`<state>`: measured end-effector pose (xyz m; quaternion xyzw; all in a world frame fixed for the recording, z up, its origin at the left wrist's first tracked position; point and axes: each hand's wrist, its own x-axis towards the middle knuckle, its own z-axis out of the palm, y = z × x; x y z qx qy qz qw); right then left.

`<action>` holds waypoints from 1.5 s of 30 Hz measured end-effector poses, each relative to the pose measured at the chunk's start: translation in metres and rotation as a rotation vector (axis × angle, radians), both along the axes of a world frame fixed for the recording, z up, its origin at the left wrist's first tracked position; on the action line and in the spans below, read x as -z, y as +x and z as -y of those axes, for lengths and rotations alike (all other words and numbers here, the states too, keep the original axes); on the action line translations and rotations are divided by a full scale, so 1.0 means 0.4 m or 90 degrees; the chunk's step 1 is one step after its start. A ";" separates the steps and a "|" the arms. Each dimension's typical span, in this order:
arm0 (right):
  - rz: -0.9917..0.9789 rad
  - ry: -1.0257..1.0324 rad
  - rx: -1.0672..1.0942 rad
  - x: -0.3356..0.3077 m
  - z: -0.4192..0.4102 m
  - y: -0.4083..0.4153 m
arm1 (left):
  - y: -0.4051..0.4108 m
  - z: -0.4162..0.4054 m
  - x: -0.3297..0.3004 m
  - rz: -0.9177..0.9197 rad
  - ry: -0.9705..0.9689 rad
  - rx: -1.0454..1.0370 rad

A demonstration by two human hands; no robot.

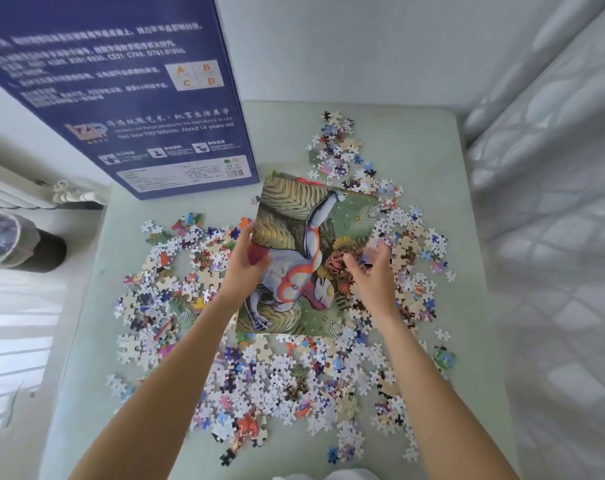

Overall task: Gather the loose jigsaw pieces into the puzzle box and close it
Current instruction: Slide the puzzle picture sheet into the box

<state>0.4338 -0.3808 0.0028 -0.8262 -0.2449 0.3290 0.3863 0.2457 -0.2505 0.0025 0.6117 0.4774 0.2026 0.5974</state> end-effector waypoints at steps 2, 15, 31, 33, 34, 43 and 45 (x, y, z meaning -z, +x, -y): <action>-0.128 0.007 -0.016 -0.046 -0.006 -0.005 | -0.018 0.006 -0.026 0.022 0.009 0.005; 0.505 0.020 -0.234 -0.351 -0.096 -0.143 | -0.184 -0.051 -0.318 -0.266 0.552 -0.054; 0.353 0.525 -0.197 -0.885 -0.484 -0.213 | -0.270 -0.387 -0.857 0.093 0.818 -0.198; 0.333 0.569 -0.193 -0.902 -0.521 -0.213 | -0.266 -0.416 -0.879 0.125 0.853 -0.208; 0.325 0.588 -0.194 -0.906 -0.540 -0.210 | -0.264 -0.433 -0.884 0.140 0.865 -0.214; 0.282 0.518 -0.269 -0.804 -0.632 -0.192 | -0.252 -0.511 -0.773 0.075 0.716 -0.255; 0.293 0.453 -0.275 -0.778 -0.647 -0.187 | -0.256 -0.525 -0.740 0.019 0.675 -0.251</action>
